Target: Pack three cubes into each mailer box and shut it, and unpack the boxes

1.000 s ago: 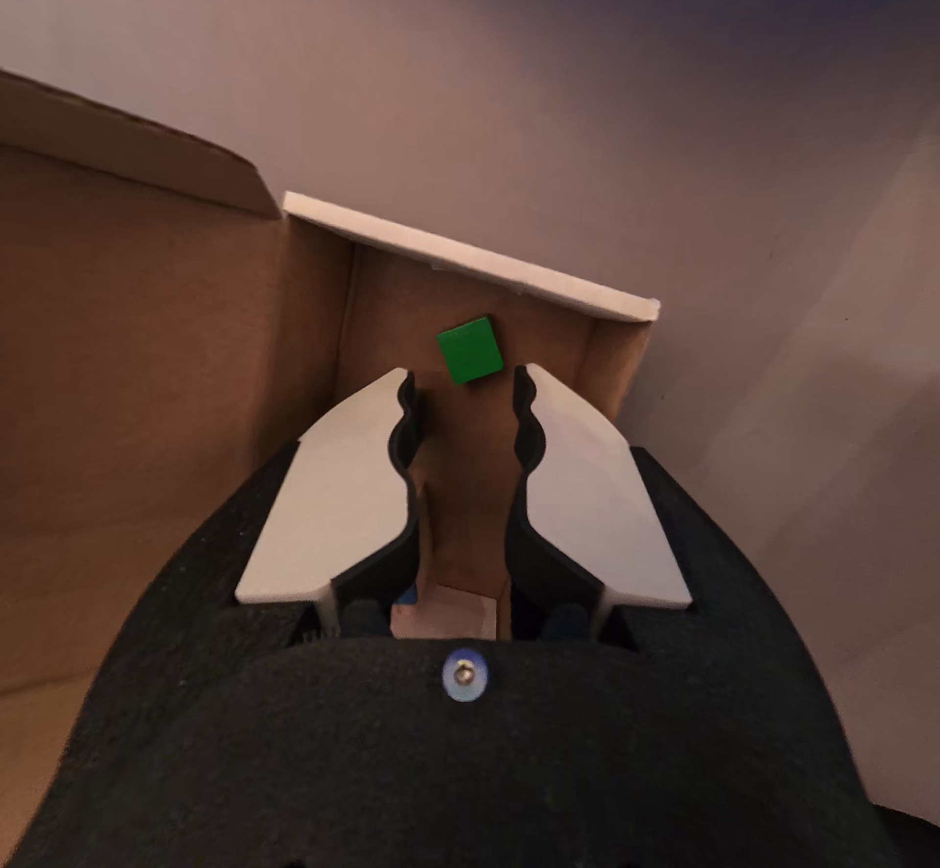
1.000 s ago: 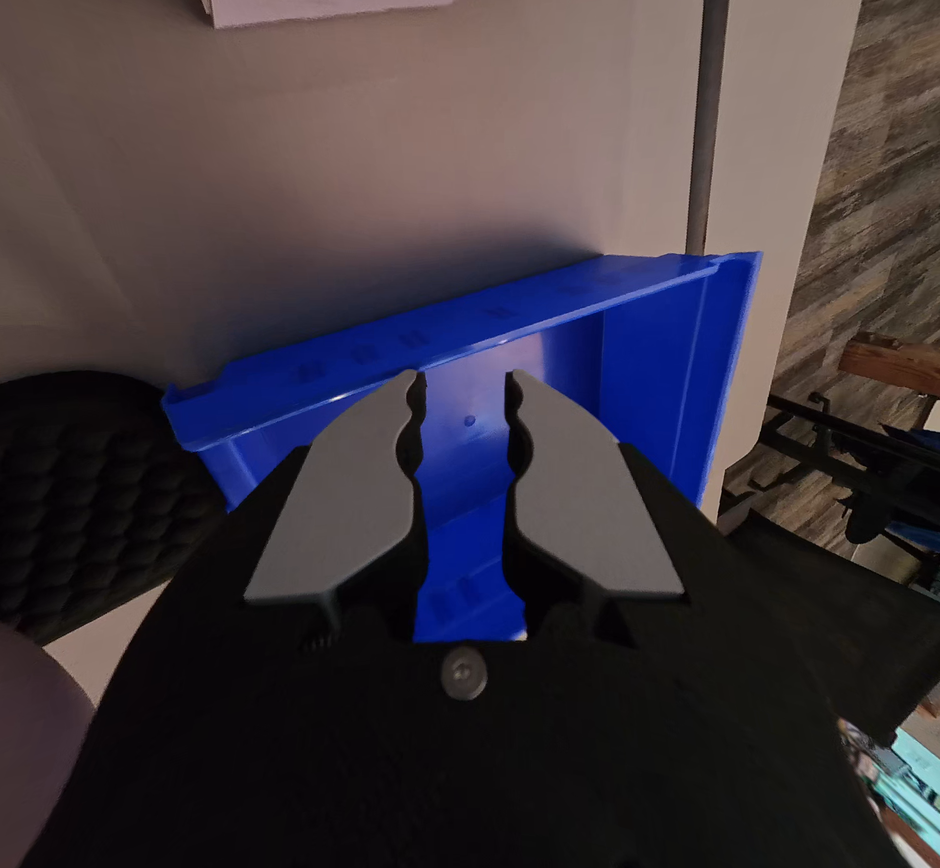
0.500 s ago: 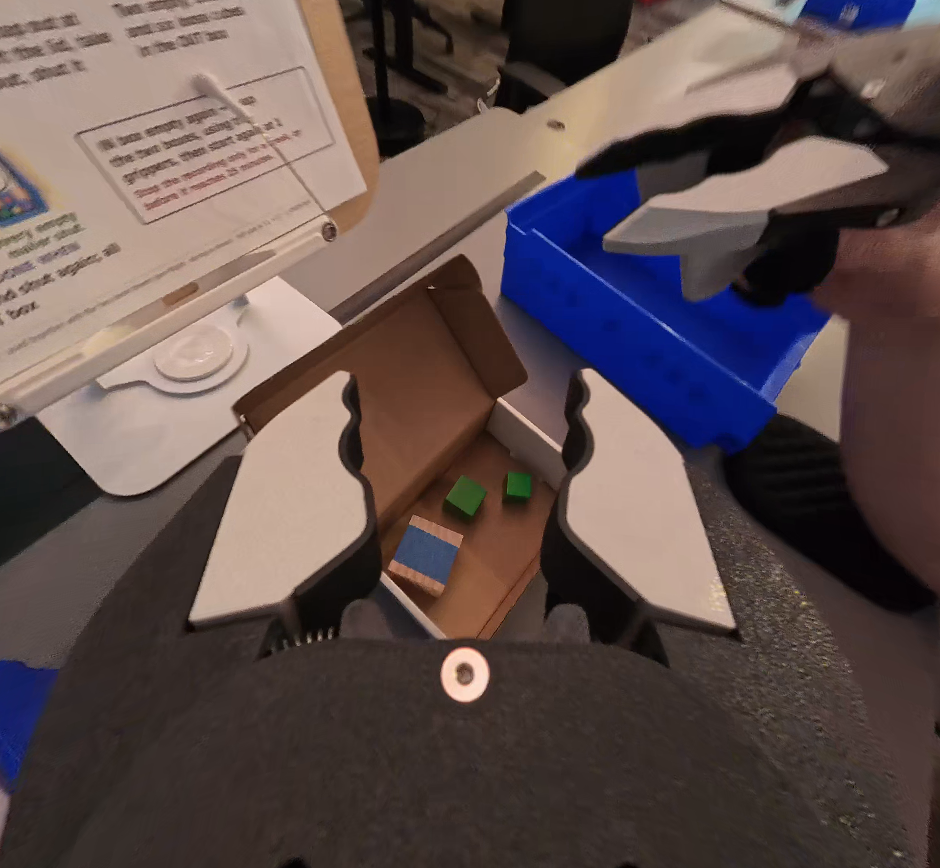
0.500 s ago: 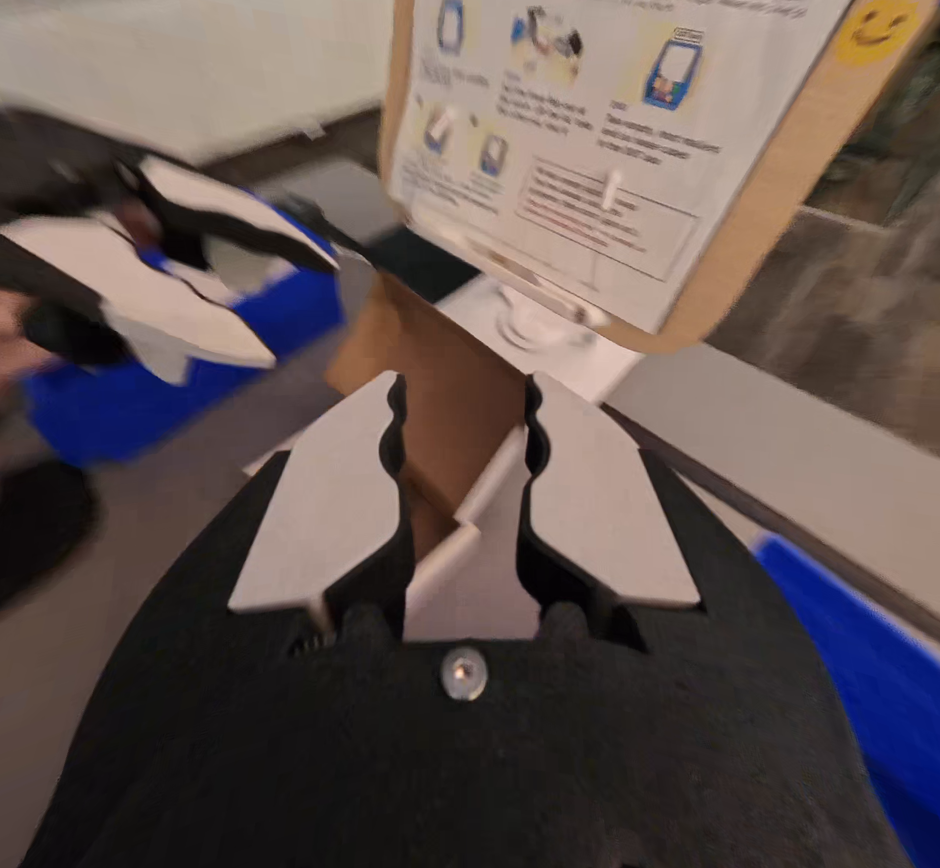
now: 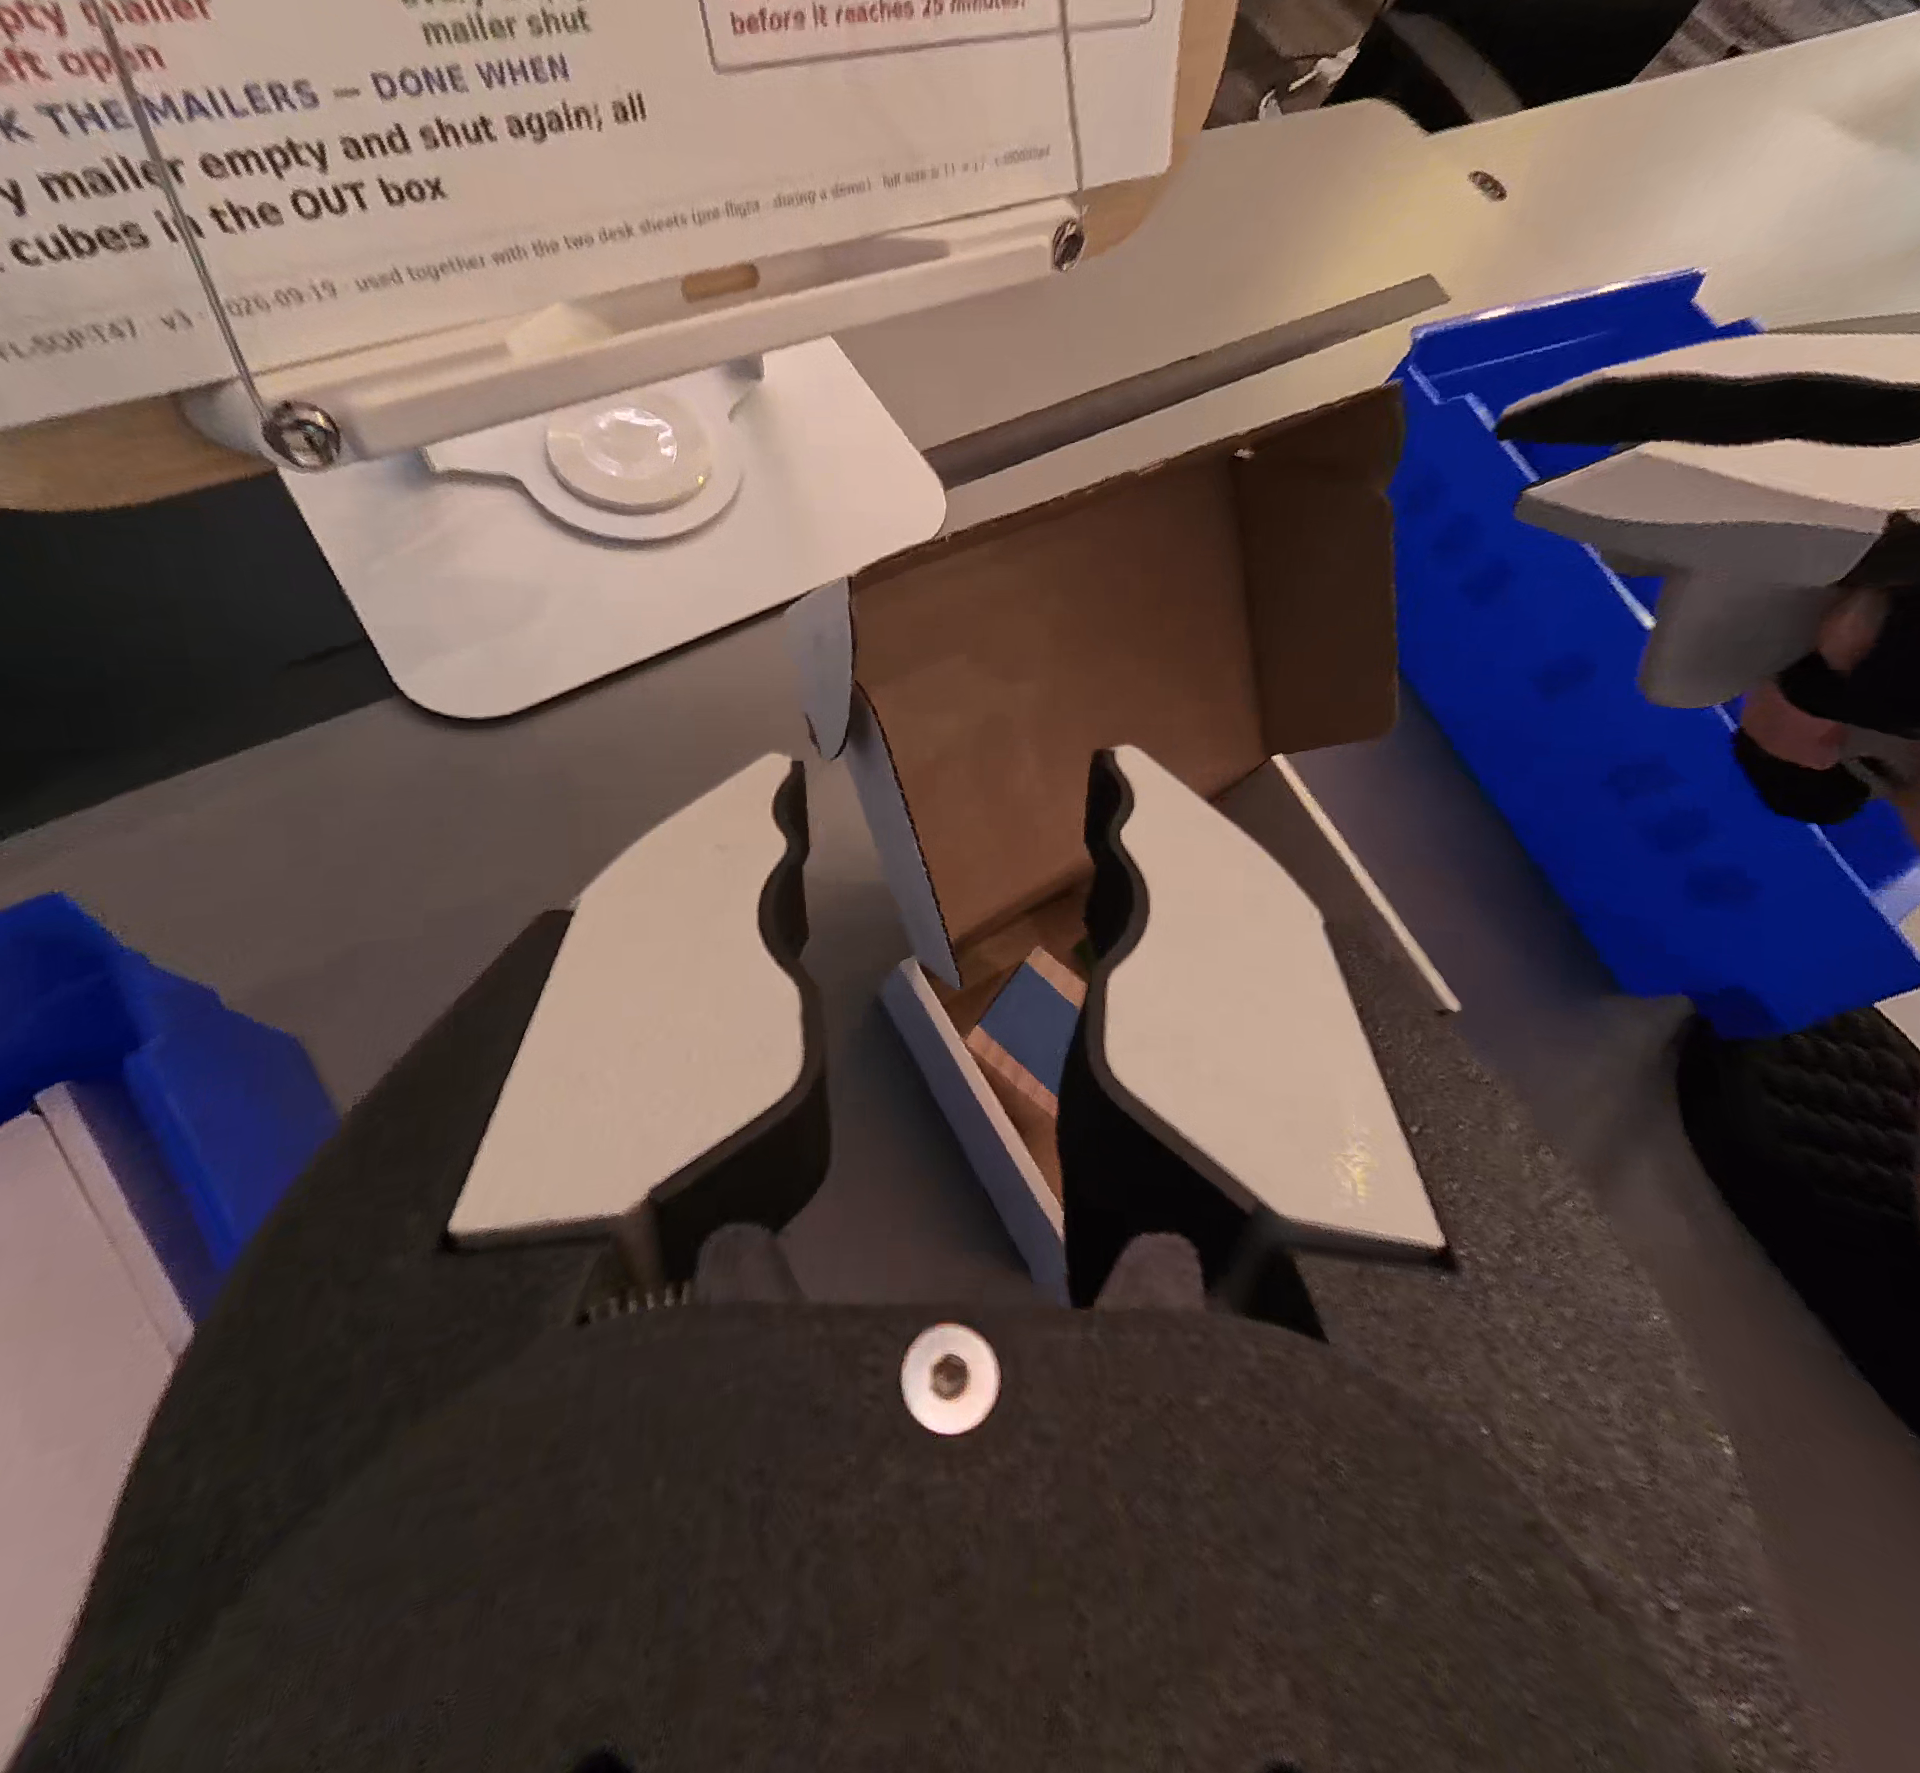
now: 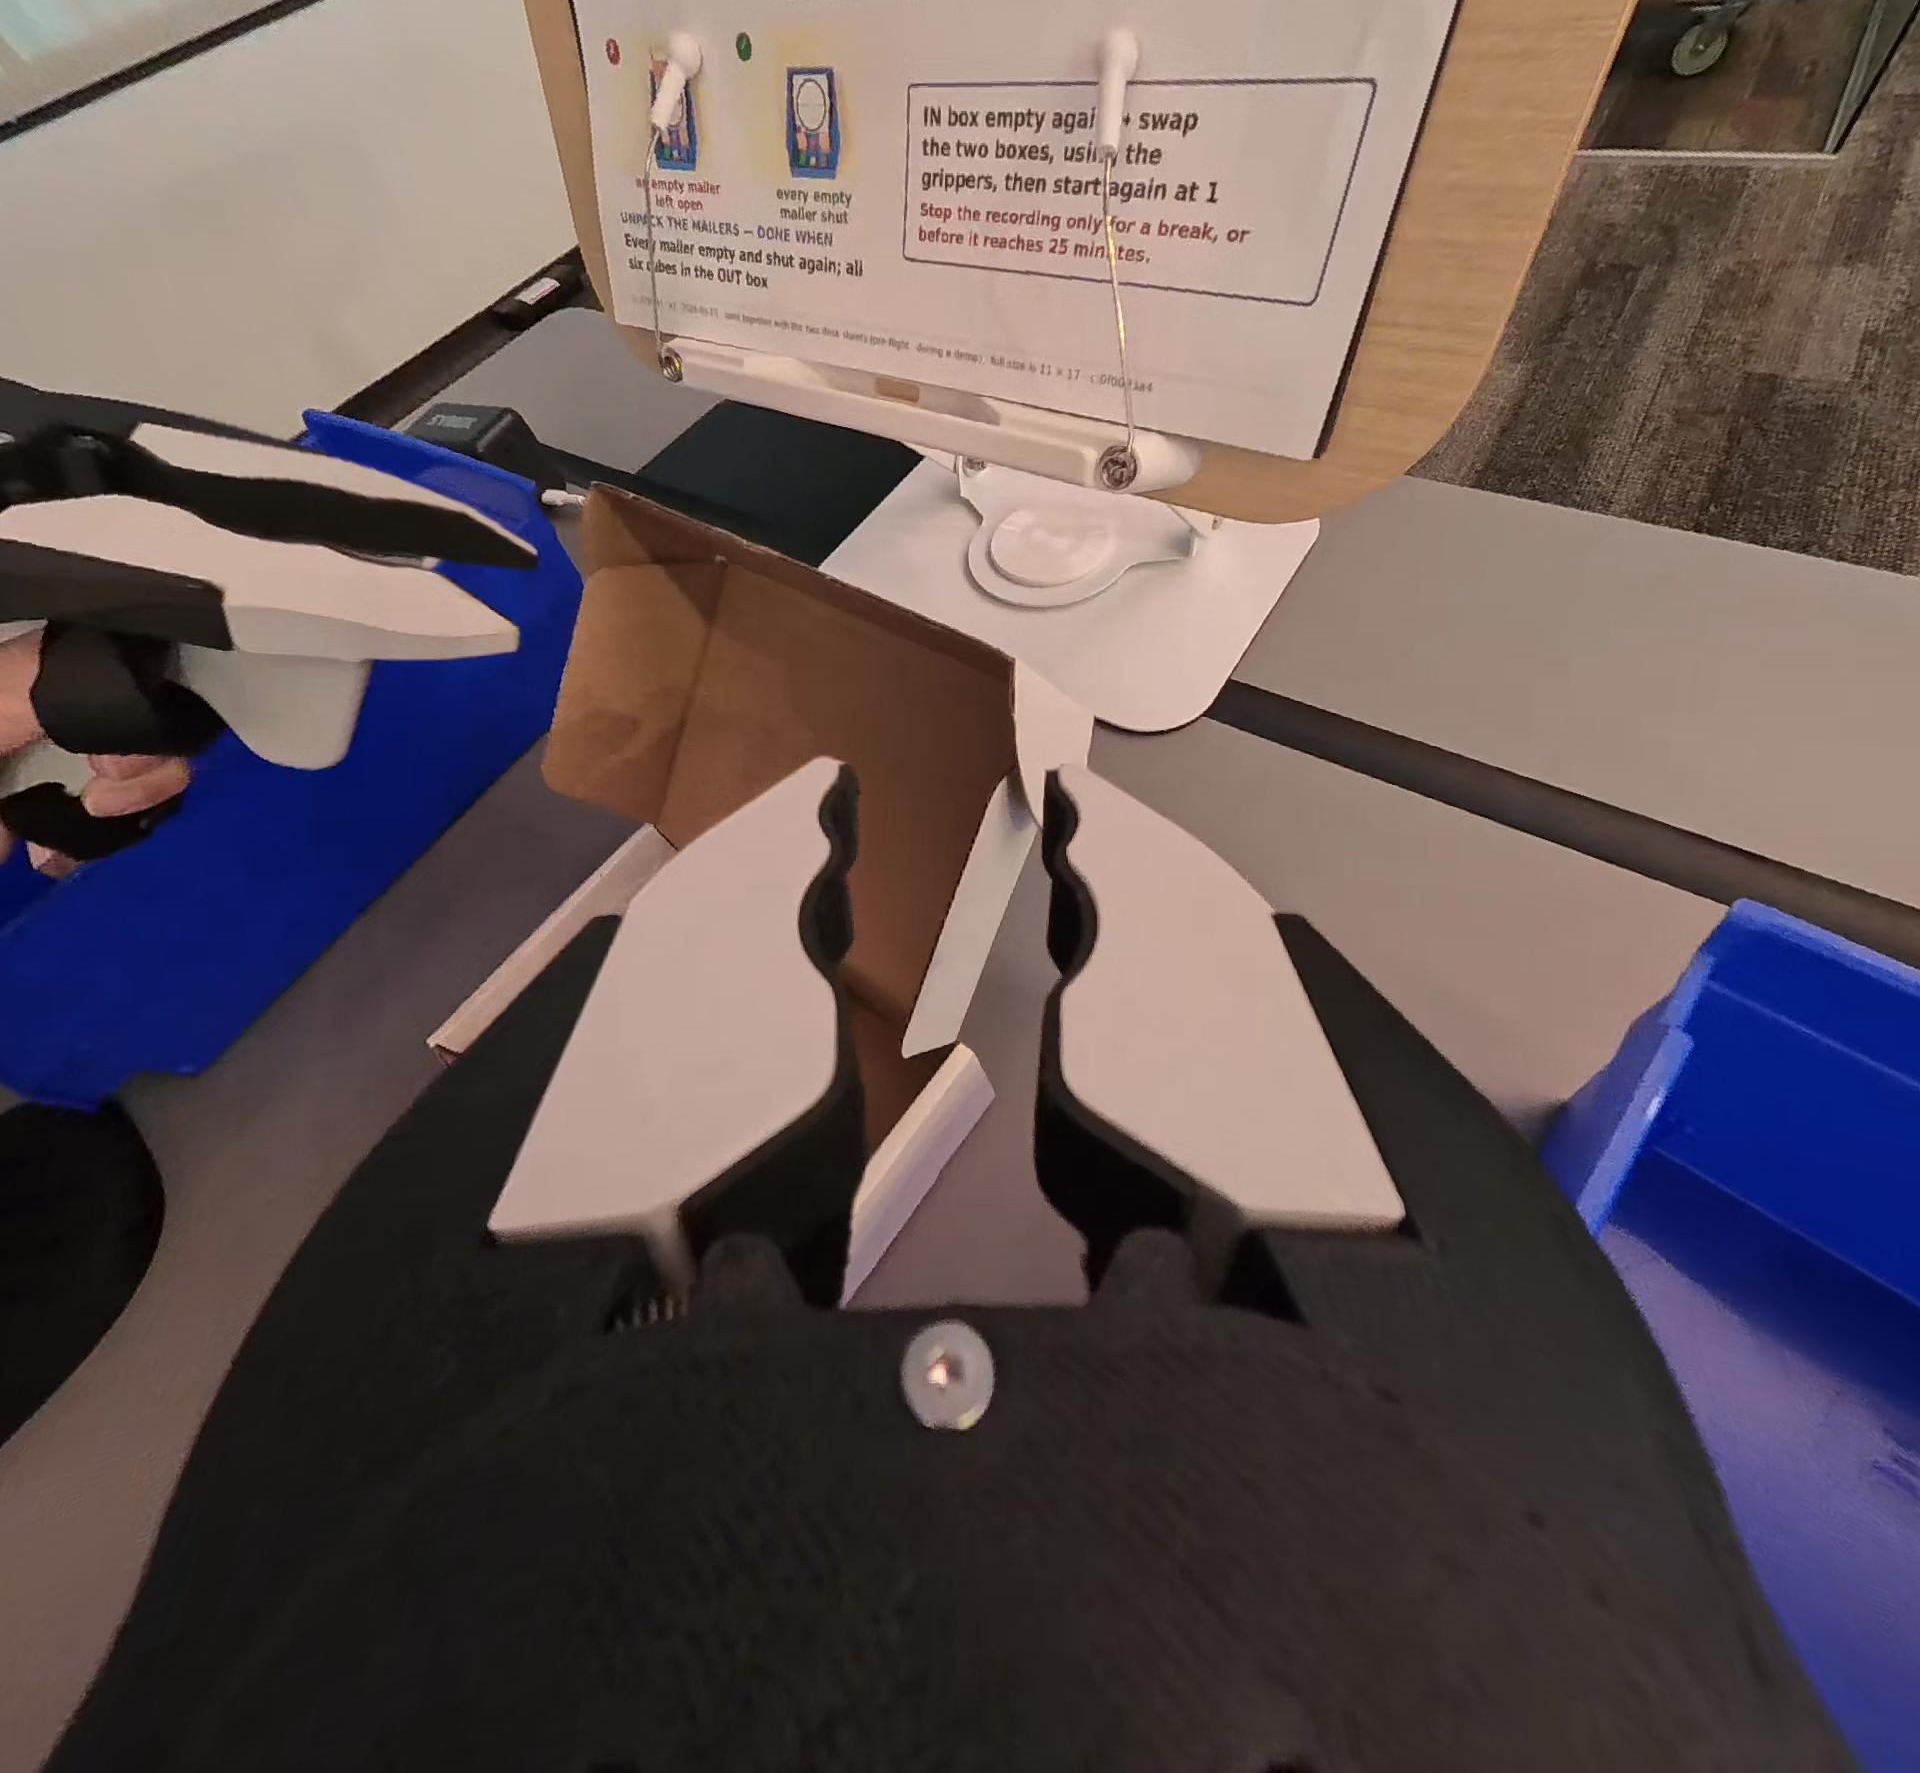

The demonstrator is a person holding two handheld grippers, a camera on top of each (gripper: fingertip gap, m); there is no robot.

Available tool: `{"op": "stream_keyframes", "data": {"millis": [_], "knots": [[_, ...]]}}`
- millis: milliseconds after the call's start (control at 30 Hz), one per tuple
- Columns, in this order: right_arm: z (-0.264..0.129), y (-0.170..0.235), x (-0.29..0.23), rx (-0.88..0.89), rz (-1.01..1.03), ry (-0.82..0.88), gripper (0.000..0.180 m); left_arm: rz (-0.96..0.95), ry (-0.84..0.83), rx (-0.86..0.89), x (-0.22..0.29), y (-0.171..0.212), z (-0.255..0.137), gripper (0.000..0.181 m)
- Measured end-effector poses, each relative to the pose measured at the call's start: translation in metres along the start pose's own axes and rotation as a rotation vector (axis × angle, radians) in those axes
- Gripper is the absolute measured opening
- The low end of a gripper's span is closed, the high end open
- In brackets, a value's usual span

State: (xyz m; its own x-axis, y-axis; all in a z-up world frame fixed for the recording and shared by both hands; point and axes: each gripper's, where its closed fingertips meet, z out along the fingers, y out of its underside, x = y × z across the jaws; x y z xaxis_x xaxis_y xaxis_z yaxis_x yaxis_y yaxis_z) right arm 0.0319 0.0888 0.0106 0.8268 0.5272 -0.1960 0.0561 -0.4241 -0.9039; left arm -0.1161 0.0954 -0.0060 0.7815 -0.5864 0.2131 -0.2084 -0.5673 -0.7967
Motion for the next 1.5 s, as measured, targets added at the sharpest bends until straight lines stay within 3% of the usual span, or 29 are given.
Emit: {"op": "stream_keyframes", "data": {"millis": [33, 133, 333, 533, 633, 667, 767, 1167, 1500], "knots": [[0.001, 0.003, 0.000, -0.022, -0.002, 0.005, 0.035, 0.000, -0.011, -0.026, -0.002, 0.005, 0.003, 0.052], [0.004, 0.008, 0.003, -0.043, -0.011, 0.029, 0.035, 0.000, -0.013, -0.080, -0.003, 0.015, 0.012, 0.050], [0.004, -0.006, 0.008, 0.052, -0.052, 0.069, 0.043, -0.044, -0.027, 0.022, -0.013, 0.001, 0.015, 0.060], [0.027, 0.017, 0.011, -0.068, -0.169, 0.173, 0.044, 0.002, -0.045, 0.006, -0.011, 0.004, 0.031, 0.057], [0.033, 0.022, 0.011, -0.102, -0.219, 0.207, 0.031, 0.029, -0.049, 0.018, -0.008, 0.002, 0.036, 0.047], [0.033, 0.022, 0.010, -0.101, -0.243, 0.216, 0.017, 0.046, -0.056, 0.020, -0.009, 0.001, 0.037, 0.037], [0.030, 0.019, 0.014, -0.109, -0.336, 0.282, 0.010, 0.107, -0.143, 0.031, -0.018, 0.001, 0.034, 0.013], [0.006, 0.027, -0.010, -0.100, -0.248, 0.291, 0.010, 0.205, -0.242, 0.019, 0.002, 0.011, 0.013, 0.015], [-0.020, 0.054, -0.039, -0.080, -0.319, 0.326, 0.015, 0.231, -0.231, -0.026, 0.026, 0.041, -0.003, 0.033]]}}
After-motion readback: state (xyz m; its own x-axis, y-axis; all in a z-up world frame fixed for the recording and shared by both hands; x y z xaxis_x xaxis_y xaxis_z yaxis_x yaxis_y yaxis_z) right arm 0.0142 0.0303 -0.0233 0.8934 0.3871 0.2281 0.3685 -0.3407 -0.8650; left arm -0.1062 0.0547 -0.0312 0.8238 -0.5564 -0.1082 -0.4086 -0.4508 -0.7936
